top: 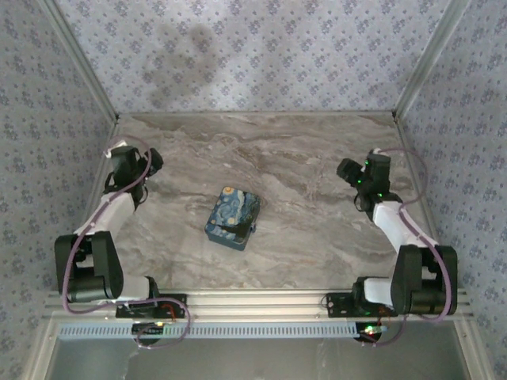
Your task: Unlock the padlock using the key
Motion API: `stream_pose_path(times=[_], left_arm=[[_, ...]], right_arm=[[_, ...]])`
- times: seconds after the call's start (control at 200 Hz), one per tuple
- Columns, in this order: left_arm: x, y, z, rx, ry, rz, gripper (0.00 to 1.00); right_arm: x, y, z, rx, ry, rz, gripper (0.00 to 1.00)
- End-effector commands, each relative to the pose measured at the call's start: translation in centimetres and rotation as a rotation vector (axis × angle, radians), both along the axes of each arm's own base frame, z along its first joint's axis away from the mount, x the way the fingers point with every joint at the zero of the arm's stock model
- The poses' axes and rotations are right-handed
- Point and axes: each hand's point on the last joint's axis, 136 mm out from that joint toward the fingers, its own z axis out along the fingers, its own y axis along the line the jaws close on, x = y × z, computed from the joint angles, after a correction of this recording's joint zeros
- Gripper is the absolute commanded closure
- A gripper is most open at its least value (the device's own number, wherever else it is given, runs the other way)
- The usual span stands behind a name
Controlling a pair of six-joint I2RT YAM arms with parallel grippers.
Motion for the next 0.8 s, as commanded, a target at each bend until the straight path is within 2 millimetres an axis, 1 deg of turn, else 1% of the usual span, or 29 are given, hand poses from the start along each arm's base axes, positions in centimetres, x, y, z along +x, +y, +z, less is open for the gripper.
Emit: stream_pose_path(times=[0.0,0.055,0.1,0.17,0.23,0.31,0.365,0.46,0.53,0.595,0.6,0.615,0.705,0.794], left_arm=[[-2.5,-4.8,-2.4,-0.196,0.138,-0.109,0.12],[-3.5,-6.2,-2.8,-0.2,0.169,-0.142,0.13],[-4.4,-7.4,-3.2,-0.203,0.193,-0.17,0.14],[-5.7,-10.0,-3.7,-0.21,0.224,-0.242,0.15],[-7.0,-11.5,-4.2,-0.188,0.258,-0.27,0.15],[-8.5,-13.5,-4.7,-0.171,0.283,-0.312,0.15],[-9.2,-14.6,-4.9,-0.163,0.291,-0.339,0.15],[-10.0,-15.5,-5.0,-0.15,0.304,-0.347,0.15],[-10.4,-15.8,-5.1,-0.151,0.311,-0.349,0.15],[-10.6,-15.9,-5.3,-0.155,0.32,-0.342,0.14],[-10.7,-15.9,-5.3,-0.155,0.321,-0.342,0.14],[-10.7,-16.0,-5.4,-0.157,0.322,-0.342,0.14],[-11.1,-16.0,-5.7,-0.153,0.34,-0.333,0.14],[-11.4,-15.8,-5.9,-0.152,0.347,-0.322,0.14]], right_arm=[[-2.2,4.7,-2.0,0.034,0.207,0.141,0.34],[-2.5,6.4,-2.7,0.045,0.272,0.181,0.44],[-2.9,7.7,-3.3,0.049,0.32,0.206,0.48],[-3.5,9.6,-4.2,0.029,0.394,0.222,0.5],[-4.0,10.9,-5.0,0.012,0.463,0.219,0.51],[-4.4,13.1,-6.0,0.023,0.532,0.238,0.58],[-4.6,14.1,-6.5,0.017,0.576,0.237,0.59],[-4.8,15.9,-7.2,0.008,0.607,0.243,0.59],[-4.5,16.5,-7.6,-0.022,0.618,0.23,0.6],[-4.8,16.8,-8.7,-0.04,0.642,0.221,0.62],[-4.4,17.1,-8.2,-0.035,0.629,0.223,0.62],[-4.4,17.1,-8.1,-0.038,0.639,0.219,0.63],[-4.2,17.3,-8.8,-0.048,0.657,0.204,0.66],[-4.2,17.0,-9.2,-0.069,0.672,0.179,0.66]])
